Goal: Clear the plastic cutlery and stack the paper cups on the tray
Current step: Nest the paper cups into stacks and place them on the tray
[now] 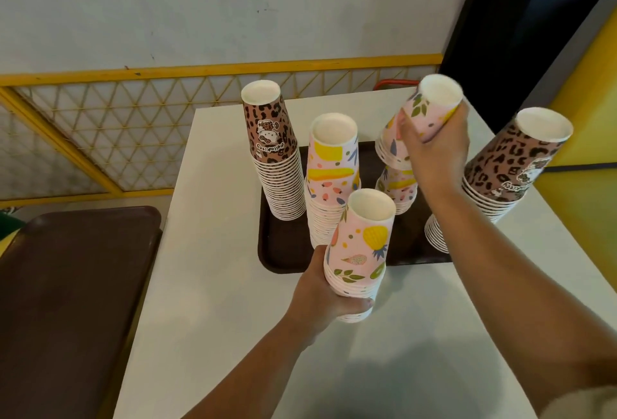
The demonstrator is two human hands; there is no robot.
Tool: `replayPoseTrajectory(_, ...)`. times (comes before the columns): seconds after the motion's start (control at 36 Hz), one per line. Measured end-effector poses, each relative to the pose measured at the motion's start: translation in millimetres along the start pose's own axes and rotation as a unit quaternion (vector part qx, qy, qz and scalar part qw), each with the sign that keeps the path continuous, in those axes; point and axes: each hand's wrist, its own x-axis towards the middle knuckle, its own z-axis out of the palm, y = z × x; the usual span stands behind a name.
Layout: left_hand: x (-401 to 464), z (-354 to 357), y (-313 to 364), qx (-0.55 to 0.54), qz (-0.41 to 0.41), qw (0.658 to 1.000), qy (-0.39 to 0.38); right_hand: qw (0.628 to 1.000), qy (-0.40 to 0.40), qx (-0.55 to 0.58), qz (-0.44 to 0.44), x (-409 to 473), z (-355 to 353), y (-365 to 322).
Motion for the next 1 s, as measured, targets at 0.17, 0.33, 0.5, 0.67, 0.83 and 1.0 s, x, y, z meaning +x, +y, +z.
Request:
replayPoseTrajectory(0.17,0,0,3,0.001,0.001,1.0,-0.008,0.999,-0.001,-0.041,0.006,6,17,17)
replayPoseTrajectory(0.33,1,3,4,0.031,0.011,0.999,-0.007,0.999,0.024,-0.044,0.015,7,19,26)
replayPoseTrajectory(0.5,0,4,6,0.04,0.016,0.999,-0.011,0.998,0.007,-0.036,0.043,0,17,36)
replayPoseTrajectory(0.67,-1,4,7,0.033,0.021,0.999,-0.012,0.993,-0.043,-0.052,0.095,-10,19,49)
replayPoseTrajectory(0.83,-3,3,10,0.035,0.029,0.999,-0.01,0.986,-0.095,-0.078,0.113,-17,10,35)
replayPoseTrajectory(1.0,-4,2,9,0.026,0.028,0.999,0.0,0.981,-0.108,0.15,-0.053,-67,-39,-11)
